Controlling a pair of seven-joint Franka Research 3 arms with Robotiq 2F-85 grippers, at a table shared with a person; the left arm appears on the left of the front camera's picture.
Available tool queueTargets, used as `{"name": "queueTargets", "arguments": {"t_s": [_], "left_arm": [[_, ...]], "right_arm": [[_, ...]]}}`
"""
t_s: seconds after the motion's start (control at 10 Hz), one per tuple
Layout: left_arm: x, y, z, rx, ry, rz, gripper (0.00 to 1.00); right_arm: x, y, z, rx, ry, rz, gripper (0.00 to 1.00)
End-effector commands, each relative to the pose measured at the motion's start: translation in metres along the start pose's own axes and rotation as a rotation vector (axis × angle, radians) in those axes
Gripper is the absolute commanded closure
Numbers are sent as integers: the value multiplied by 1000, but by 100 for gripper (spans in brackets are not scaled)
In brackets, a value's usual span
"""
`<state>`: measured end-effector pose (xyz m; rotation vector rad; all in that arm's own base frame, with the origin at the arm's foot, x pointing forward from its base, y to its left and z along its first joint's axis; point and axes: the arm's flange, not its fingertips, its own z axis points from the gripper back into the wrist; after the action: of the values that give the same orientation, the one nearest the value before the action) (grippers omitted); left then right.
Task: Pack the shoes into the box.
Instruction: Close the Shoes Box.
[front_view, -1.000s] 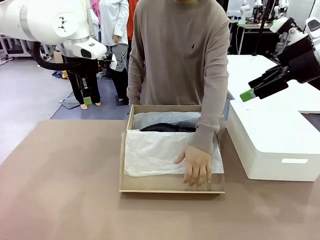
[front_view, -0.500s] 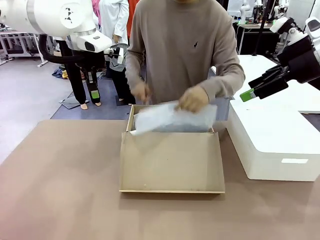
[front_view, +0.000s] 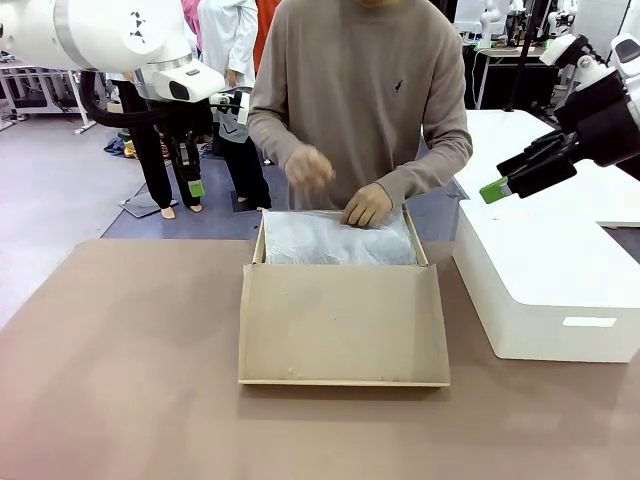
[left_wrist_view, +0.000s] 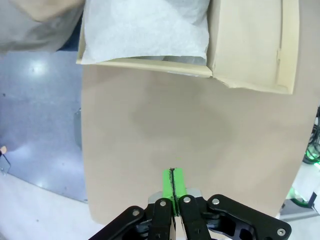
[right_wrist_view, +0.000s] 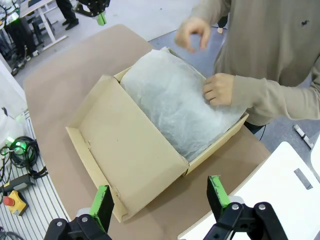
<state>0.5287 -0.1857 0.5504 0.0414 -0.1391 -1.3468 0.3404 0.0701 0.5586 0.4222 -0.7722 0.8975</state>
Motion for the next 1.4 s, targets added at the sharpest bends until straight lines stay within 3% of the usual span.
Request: {"name": "queueTargets", "arguments": {"t_s": [0.0,0.6,1.0,1.3], "left_arm": [[-1,-1,0,12,20,16,100],[0,0,0,1,1,0,100],[-25,20,7,-114,-201,-160,100],[-49,34,8,-197,-283,-292,100]], "right_arm": [[0,-1,0,0,-4,-1,0],[0,-1,0,0,-4,-1,0],[0,-1,0,0,-4,-1,0],[0,-1,0,0,-4,-1,0]]}}
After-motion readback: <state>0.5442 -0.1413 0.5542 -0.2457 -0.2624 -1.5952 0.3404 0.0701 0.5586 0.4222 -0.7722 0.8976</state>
